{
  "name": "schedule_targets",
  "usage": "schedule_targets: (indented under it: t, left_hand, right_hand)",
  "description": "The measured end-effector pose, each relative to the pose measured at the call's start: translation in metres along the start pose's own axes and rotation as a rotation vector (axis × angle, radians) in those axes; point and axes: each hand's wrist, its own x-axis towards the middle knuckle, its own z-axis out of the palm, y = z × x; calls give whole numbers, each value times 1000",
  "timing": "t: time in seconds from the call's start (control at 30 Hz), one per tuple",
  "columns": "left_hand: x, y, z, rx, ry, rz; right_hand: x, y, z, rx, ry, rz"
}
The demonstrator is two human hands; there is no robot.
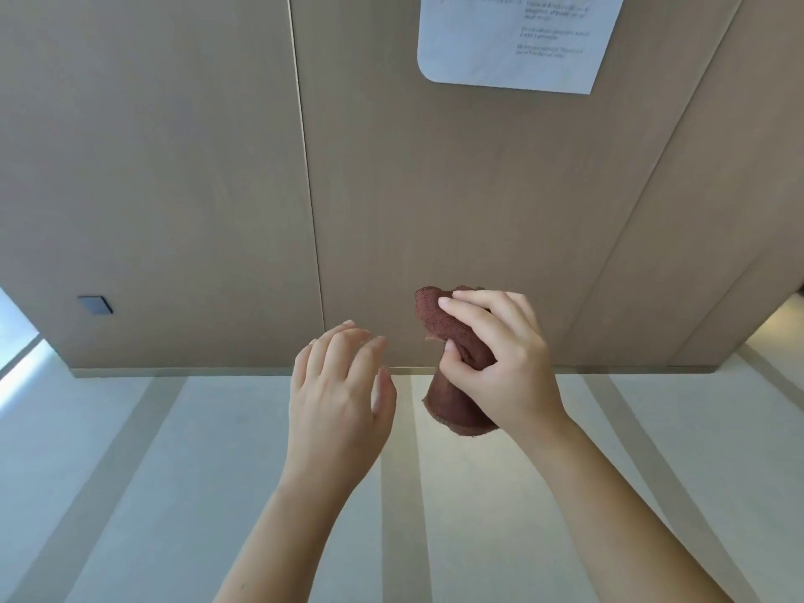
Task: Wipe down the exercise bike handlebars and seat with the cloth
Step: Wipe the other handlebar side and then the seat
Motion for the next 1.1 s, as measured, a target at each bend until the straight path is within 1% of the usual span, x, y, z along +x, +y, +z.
schedule_targets:
  t: [0.17, 0.37, 0.47, 0.57, 0.7, 0.87, 0.93, 1.1]
  left_hand:
    - [66, -83, 16, 42, 83, -61]
    - [123, -185, 5, 179, 201, -141]
    - [133, -222, -4, 258, 198, -208]
    - [134, -256, -14, 348, 202, -255]
    - [136, -305, -22, 491, 215, -368]
    - [155, -362, -15, 631, 240, -459]
    - [170, -382, -14, 682, 278, -493]
    - [200, -427, -17, 789, 324, -609]
  right_hand:
    - [85, 2, 90, 43, 3, -113]
    - [177, -20, 199, 182, 4, -245]
    - [199, -34, 246, 291, -32, -255]
    - [214, -51, 292, 395, -71, -308]
    - [235, -76, 360, 556, -128, -377]
    - [275, -99, 438, 720, -183, -523]
    - [295, -109, 464, 780, -195, -580]
    - [345, -132, 525, 930, -238, -685]
